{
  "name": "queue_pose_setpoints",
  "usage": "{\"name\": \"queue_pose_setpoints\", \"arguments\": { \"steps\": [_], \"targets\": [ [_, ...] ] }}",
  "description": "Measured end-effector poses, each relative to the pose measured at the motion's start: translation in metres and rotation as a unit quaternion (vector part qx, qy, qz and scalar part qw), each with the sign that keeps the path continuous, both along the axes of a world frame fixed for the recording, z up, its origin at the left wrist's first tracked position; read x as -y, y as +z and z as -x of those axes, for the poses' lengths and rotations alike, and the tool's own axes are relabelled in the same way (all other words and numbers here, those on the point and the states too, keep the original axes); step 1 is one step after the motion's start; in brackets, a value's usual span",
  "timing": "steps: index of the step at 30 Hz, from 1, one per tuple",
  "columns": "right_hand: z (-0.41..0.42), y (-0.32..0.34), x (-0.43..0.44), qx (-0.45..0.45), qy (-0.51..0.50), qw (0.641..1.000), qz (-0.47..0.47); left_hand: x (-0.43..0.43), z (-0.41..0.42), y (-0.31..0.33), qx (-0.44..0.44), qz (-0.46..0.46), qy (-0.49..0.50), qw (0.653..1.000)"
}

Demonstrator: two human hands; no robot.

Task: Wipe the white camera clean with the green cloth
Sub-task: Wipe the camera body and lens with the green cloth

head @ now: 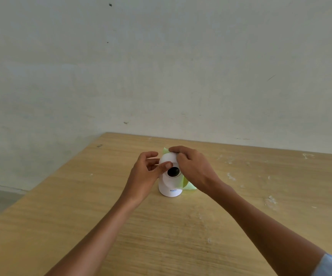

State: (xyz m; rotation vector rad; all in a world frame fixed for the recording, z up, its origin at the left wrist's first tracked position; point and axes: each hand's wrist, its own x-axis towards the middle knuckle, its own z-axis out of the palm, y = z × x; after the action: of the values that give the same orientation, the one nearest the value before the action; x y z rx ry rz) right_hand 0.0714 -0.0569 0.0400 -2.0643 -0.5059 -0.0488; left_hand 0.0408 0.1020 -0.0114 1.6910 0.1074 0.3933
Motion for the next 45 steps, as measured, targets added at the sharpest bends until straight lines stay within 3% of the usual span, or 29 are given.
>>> {"name": "queue_pose_setpoints", "arguments": {
  "steps": [5,13,16,18,20,23,27,33,37,45],
  "targets": [
    [0.001,0.009,0.001,0.023,0.042,0.998,0.034,-0.004,0.008,-0.014,0.005,0.021,-0.003,1.000],
    [0.013,-0.001,0.003,0.130,0.061,0.985,0.100,-0.001,0.006,-0.010,0.000,0.018,0.001,1.000],
    [0.016,-0.003,0.007,0.104,0.067,0.990,0.069,-0.001,0.012,-0.003,0.005,-0.035,0.022,0.999],
    [0.017,-0.004,0.009,0.081,0.076,0.993,0.047,-0.002,0.016,0.007,0.055,-0.085,0.038,0.994],
    [0.016,-0.005,0.010,0.063,0.082,0.994,0.026,-0.003,0.017,0.018,0.105,-0.135,0.013,0.985],
    [0.016,-0.006,0.012,0.040,0.083,0.996,-0.014,-0.005,0.015,0.027,0.100,-0.206,-0.046,0.972],
    [0.019,-0.017,0.015,0.094,0.029,0.995,-0.034,-0.009,0.008,0.028,0.092,-0.277,-0.028,0.956],
    [0.024,-0.038,0.020,0.185,-0.046,0.981,-0.019,-0.013,0.006,0.030,0.078,-0.259,0.017,0.962],
    [0.028,-0.049,0.020,0.178,-0.058,0.982,-0.040,-0.014,0.007,0.026,0.046,-0.229,0.034,0.972],
    [0.028,-0.052,0.018,0.141,-0.052,0.986,-0.074,-0.012,0.009,0.022,0.066,-0.210,0.009,0.975]
  ]
}}
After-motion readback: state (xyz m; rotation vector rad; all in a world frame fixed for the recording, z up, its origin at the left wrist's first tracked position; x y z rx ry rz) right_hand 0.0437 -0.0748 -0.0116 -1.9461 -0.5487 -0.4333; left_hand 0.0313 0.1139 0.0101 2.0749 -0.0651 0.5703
